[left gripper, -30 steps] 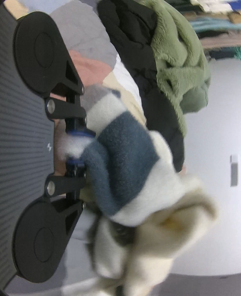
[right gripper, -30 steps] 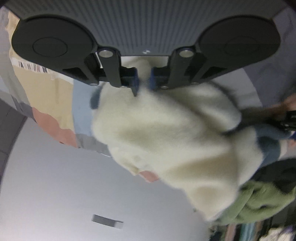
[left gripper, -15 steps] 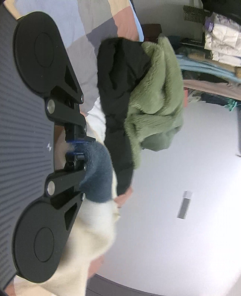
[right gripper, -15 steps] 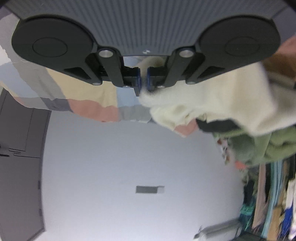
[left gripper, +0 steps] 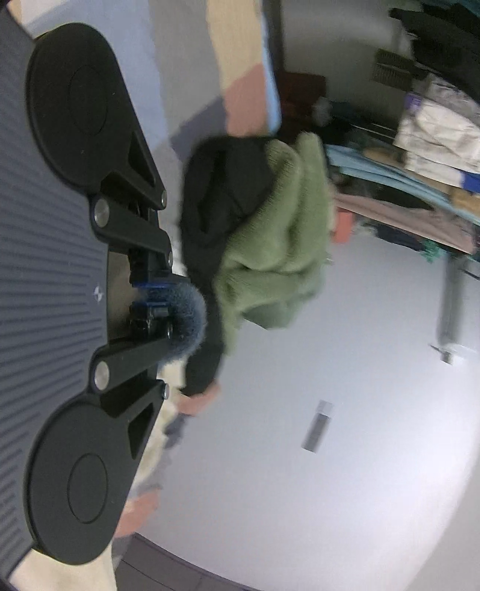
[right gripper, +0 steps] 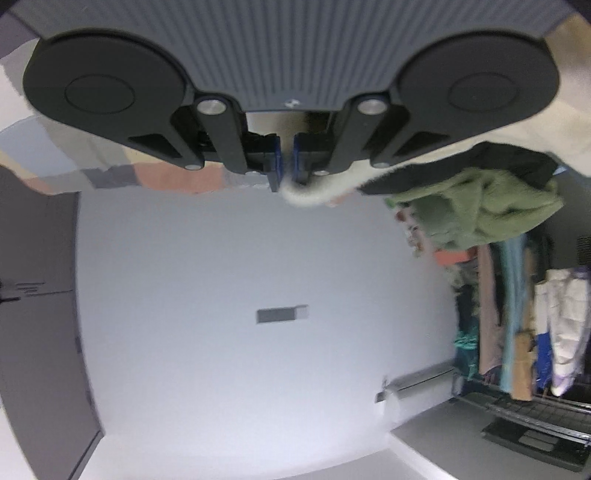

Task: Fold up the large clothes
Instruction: 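Lift the sweater with both grippers and shake it out in the air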

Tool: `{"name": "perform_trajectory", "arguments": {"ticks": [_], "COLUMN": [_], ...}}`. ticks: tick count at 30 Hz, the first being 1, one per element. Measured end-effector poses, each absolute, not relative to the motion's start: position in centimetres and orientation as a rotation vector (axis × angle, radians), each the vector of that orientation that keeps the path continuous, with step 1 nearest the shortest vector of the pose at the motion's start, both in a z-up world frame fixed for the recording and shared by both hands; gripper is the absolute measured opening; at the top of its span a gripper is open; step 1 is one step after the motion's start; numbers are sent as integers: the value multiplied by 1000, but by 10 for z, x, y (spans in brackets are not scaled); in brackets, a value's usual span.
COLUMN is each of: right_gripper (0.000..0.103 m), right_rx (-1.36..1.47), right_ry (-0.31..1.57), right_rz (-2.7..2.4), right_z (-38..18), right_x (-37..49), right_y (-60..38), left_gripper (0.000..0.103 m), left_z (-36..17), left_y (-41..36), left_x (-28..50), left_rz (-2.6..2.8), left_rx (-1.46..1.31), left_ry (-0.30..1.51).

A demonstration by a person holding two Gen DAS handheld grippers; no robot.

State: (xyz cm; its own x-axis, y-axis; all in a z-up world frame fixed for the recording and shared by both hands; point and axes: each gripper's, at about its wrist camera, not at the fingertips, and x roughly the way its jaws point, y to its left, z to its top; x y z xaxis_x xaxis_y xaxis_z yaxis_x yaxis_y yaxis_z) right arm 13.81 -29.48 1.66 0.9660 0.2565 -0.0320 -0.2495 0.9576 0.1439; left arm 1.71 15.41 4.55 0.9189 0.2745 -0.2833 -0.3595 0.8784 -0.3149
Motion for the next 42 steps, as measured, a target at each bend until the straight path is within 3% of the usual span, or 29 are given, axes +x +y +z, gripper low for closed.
{"name": "perform_trajectory", "arguments": {"ticks": [14, 19, 26, 28, 30, 31, 36, 38, 42], "right_gripper": [11, 11, 10, 10, 12, 14, 36, 54, 58], "right_rx": [85, 60, 93, 101, 103, 107, 153, 165, 238], "right_ry": [575, 626, 626, 624, 625, 627, 630, 627, 619], "right_rz": [395, 392, 388, 379, 369, 364, 365, 359, 370], "right_z": [-59, -80, -78, -75, -71, -70, -59, -54, -48], "right_x": [228, 235, 230, 225, 217, 213, 187, 177, 156], "right_y": [-233, -223, -230, -232, -234, -236, -250, -256, -269], "left_gripper": [8, 8, 10, 17, 47, 54, 66, 68, 70], "left_z": [-27, -56, -51, -45, -37, -33, -1, 10, 25], "left_y": [183, 194, 182, 179, 174, 172, 162, 156, 139], "left_x": [121, 148, 141, 131, 120, 113, 70, 55, 27], "left_rz": [425, 436, 441, 452, 466, 480, 489, 494, 441], "left_rx": [-327, -378, -313, -303, -293, -286, -280, -271, -275], "left_ry": [584, 674, 662, 658, 654, 651, 554, 520, 461]}}
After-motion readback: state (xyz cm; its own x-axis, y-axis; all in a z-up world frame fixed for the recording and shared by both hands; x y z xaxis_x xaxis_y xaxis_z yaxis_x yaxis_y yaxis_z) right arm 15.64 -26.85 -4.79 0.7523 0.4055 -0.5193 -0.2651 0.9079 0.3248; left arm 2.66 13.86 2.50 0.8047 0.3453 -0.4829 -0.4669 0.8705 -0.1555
